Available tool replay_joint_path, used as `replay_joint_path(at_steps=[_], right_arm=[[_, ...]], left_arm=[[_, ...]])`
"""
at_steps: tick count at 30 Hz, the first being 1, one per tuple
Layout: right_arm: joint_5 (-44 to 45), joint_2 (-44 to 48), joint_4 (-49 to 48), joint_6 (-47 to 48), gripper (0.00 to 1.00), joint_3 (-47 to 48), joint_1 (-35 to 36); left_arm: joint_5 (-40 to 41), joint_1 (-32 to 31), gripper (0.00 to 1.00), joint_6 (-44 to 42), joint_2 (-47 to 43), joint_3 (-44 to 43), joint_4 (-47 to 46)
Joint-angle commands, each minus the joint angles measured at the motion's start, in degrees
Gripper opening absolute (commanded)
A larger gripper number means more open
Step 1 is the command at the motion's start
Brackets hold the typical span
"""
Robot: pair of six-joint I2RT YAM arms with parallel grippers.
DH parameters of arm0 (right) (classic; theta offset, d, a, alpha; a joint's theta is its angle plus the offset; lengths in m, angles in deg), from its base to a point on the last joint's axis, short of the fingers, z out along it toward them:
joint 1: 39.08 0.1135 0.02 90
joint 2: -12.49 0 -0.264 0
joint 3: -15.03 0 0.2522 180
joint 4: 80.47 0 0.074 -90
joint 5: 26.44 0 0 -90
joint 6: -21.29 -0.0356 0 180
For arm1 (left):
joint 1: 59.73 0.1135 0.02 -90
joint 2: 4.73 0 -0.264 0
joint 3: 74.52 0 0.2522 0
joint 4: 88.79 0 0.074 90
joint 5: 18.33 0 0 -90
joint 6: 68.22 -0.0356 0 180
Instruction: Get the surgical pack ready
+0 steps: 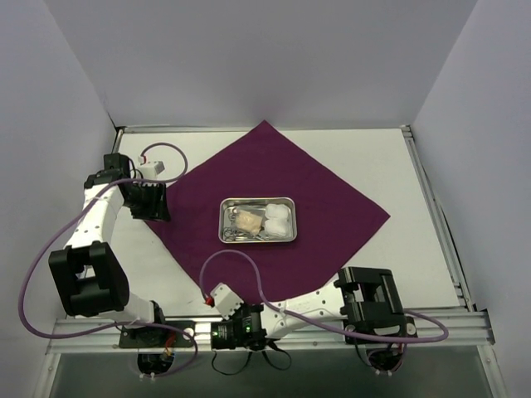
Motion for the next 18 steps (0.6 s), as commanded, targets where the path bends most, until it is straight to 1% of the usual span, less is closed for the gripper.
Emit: replay_joint_path(at_steps=[1, 2, 5, 8, 10, 14, 16, 18], right_arm=[[6.72, -1.65, 8.84, 1.22, 0.03, 2.78, -1.18], [8.29, -1.92, 9.72, 2.10, 0.00, 3.67, -1.44], [10.32, -1.31, 11.75, 4.65, 0.00, 5.61, -3.10], [10.94, 0.71, 10.87, 7.29, 0.00, 5.35, -5.47], [11.47, 2.55, 10.17, 10.27, 0.00, 5.35, -8.29], [12.26, 6.07, 6.41, 17.91, 0.00, 6.40, -12.59], [11.91, 8.00, 3.77, 24.67, 0.00, 6.14, -16.72], [10.34, 9.15, -2.46, 30.47, 0.00, 4.57, -19.70]], left_arm=[[-1.82, -0.14, 0.56, -0.66, -0.63, -0.49, -0.98], [-1.73, -0.31, 0.56, -0.74, -0.89, -0.66, -0.98], [-1.38, -0.40, 0.56, -1.27, -1.68, -0.93, -0.72], [-1.29, -0.84, 0.56, -1.80, -2.30, -1.28, -0.54], [-1.29, -1.19, 0.56, -1.97, -2.39, -1.54, -0.10], [-1.29, -2.59, 0.56, -2.50, -2.04, -2.77, 0.25], [-0.94, -3.30, 0.56, -2.50, -1.43, -3.38, 0.16], [-0.50, -4.61, 0.56, -1.98, 0.15, -4.87, -0.01]])
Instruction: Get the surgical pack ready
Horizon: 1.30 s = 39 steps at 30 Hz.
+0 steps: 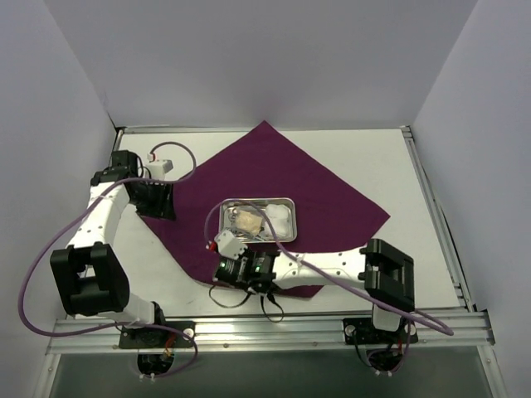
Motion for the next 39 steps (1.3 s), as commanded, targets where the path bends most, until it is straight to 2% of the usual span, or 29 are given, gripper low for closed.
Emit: replay_joint_path(at_steps=[1, 7, 10, 15, 17, 21, 28, 37, 38, 39], right_arm=[[1.06, 5.44, -8.36, 16.07, 0.00, 0.17, -6.40], [-1.32, 2.64, -17.95, 28.40, 0.00, 3.58, -17.65], [-2.72, -0.25, -20.59, 30.88, 0.00, 6.13, -21.70], [-4.66, -6.67, -24.99, 36.32, 0.00, 12.90, -28.38], [-5.01, -9.75, -28.14, 38.52, 0.00, 14.83, -29.10], [-5.01, -16.07, -28.42, 42.48, 0.00, 21.59, -31.29], [-7.12, -19.95, -30.08, 45.38, 0.00, 25.65, -33.84], [-12.39, -25.75, -28.69, 43.55, 0.01, 31.97, -37.97], [-13.53, -26.63, -28.42, 42.93, 0.05, 32.33, -38.50], [-13.97, -26.98, -28.33, 42.67, 0.13, 32.59, -38.76]], left_arm=[[-0.59, -1.93, 0.56, -0.86, 0.88, -4.59, -0.49], [-1.02, -5.71, 0.55, -0.86, 7.28, -10.47, -2.60], [-1.02, -9.13, 0.55, -0.42, 10.63, -14.77, -3.48], [-2.86, -10.90, 0.54, 0.72, 18.54, -20.50, -4.36], [-3.13, -11.33, 0.54, 1.07, 20.64, -22.08, -5.41], [-2.61, -11.51, 0.54, 1.87, 23.47, -24.28, -6.91], [-3.13, -11.69, 0.55, 3.36, 27.16, -26.57, -7.97], [-3.05, -12.48, 0.55, 3.89, 30.94, -30.35, -7.44], [-3.13, -12.57, 0.55, 3.97, 31.20, -30.61, -7.26], [-3.13, -12.65, 0.55, 3.98, 31.47, -30.79, -7.18]])
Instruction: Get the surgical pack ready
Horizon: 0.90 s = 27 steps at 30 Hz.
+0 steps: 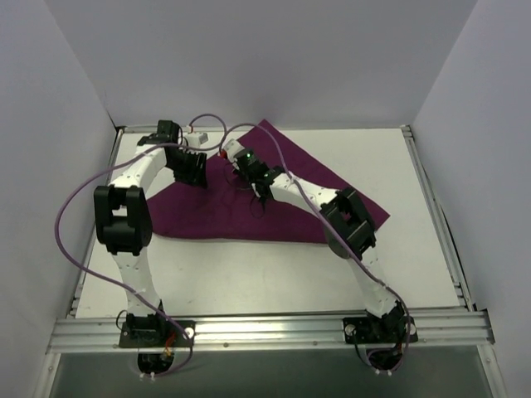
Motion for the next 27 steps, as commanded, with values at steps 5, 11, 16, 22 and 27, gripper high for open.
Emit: replay_joint_path(at_steps=[5, 11, 16, 22, 27], right_arm=[[-2.48, -2.41, 0.72, -7.14, 0.76, 5.14, -4.68], [-17.68, 4.09, -0.24, -17.53, 0.84, 7.53, -8.99], [-28.10, 9.19, 0.38, -21.55, 0.67, 2.45, -12.40], [-45.79, 9.03, -5.07, -25.44, 0.07, -4.95, -19.09], [-59.32, 2.88, -7.62, -24.12, 0.00, -4.77, -19.80]], left_arm=[[-1.38, -1.84, 0.55, -0.31, 2.23, -4.39, 0.28], [-0.33, -2.54, 0.55, -0.66, 2.50, -6.59, 2.30], [-0.33, -4.21, 0.53, -1.97, 1.70, -10.28, 4.41], [-0.33, -9.47, 0.38, -4.69, 7.93, -18.61, 6.43], [-3.13, -11.33, 0.38, -5.93, 16.10, -26.35, 8.44]])
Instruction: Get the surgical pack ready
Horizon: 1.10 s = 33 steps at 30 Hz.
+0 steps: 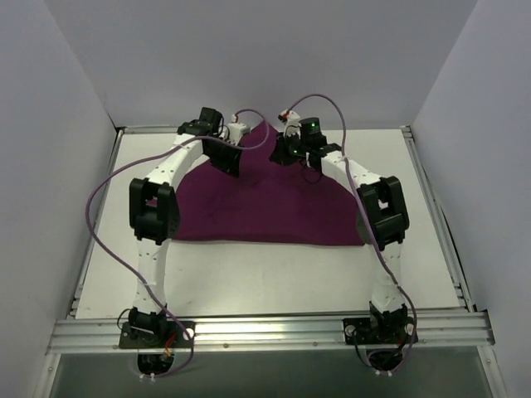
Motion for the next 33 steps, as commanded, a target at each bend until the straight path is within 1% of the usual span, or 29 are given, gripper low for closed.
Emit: replay_joint_path(at_steps=[1, 3, 6, 9, 11, 13, 15, 16, 17, 19, 22, 23, 25, 26, 27, 29, 30, 32, 33], right_arm=[[-14.60, -4.62, -2.68, -1.26, 0.00, -1.08, 0.42], [-17.76, -6.82, -5.04, -3.88, 0.00, -1.96, -0.72], [-19.80, -10.24, -3.32, -3.64, 0.00, -1.18, -0.90], [-21.29, -13.67, 0.90, -3.55, 0.00, -1.08, -1.08], [-22.00, -14.99, 1.53, -4.25, 0.00, -2.39, -1.26], [-22.52, -15.52, 4.51, -3.73, 0.00, -3.45, -1.34], [-22.70, -15.27, 5.57, -3.64, 0.00, -4.50, -1.34], [-22.53, -15.18, 5.58, -3.72, 0.00, -5.90, -1.43], [-22.44, -14.91, 5.75, -3.90, 0.00, -6.44, -1.43], [-22.44, -14.83, 6.54, -4.16, 0.00, -7.14, -1.35], [-21.56, -13.77, 6.37, -5.39, 0.00, -7.59, -1.43], [-20.95, -13.33, 6.54, -5.65, 0.00, -6.11, -1.43], [-18.84, -13.85, 10.83, -4.78, 0.00, -2.16, -1.52], [-18.23, -14.12, 12.68, -4.34, 0.00, 2.74, -1.43], [-17.78, -14.30, 14.78, -4.08, 0.00, 4.87, -1.52], [-14.98, -13.77, 15.94, -4.77, 0.00, 8.13, -1.61], [-13.23, -13.42, 17.25, -5.30, 0.04, 10.50, -1.96], [-5.51, -11.49, 19.27, -7.50, 0.05, 12.53, -2.48], [-2.08, -10.53, 21.98, -8.37, 0.06, 14.37, -2.83]], left_arm=[[-4.18, -0.78, 0.39, -1.72, 6.37, -6.36, 3.58], [-7.95, -0.86, 0.39, -1.10, 8.91, -8.75, 3.50], [-12.62, -1.13, 0.42, 0.05, 11.55, -9.54, 3.06], [-13.69, -2.00, 0.43, 1.01, 13.75, -9.72, 4.28], [-13.78, -2.36, 0.41, 1.71, 14.64, -9.19, 5.51], [-14.56, -2.80, 0.40, 0.93, 14.90, -7.35, 8.41], [-14.74, -2.89, 0.39, 0.93, 12.46, -3.76, 7.29], [-14.66, -2.89, 0.39, 0.93, 11.49, 0.18, 6.75], [-14.13, -2.89, 0.39, 0.84, 10.69, 1.61, 6.49], [-13.34, -2.89, 0.39, 0.40, 9.11, 3.89, 6.75], [-11.24, -2.89, 0.39, -0.04, 7.61, 4.79, 6.14], [-10.36, -2.80, 0.39, -0.04, 7.35, 3.31, 6.05], [-7.55, -2.62, 0.39, -0.56, 7.87, -0.55, 7.44], [-6.49, -2.54, 0.39, -1.09, 8.22, -5.88, 8.58], [-4.74, -2.53, 0.40, -1.53, 9.27, -8.90, 11.21], [-3.15, -2.45, 0.40, -2.50, 10.42, -14.35, 13.68], [-2.10, -2.01, 0.40, -2.42, 10.94, -18.73, 15.43], [-1.91, -0.79, 0.40, -0.66, 9.82, -21.66, 16.24], [-1.91, -0.34, 0.40, -0.05, 8.76, -22.10, 15.63]])
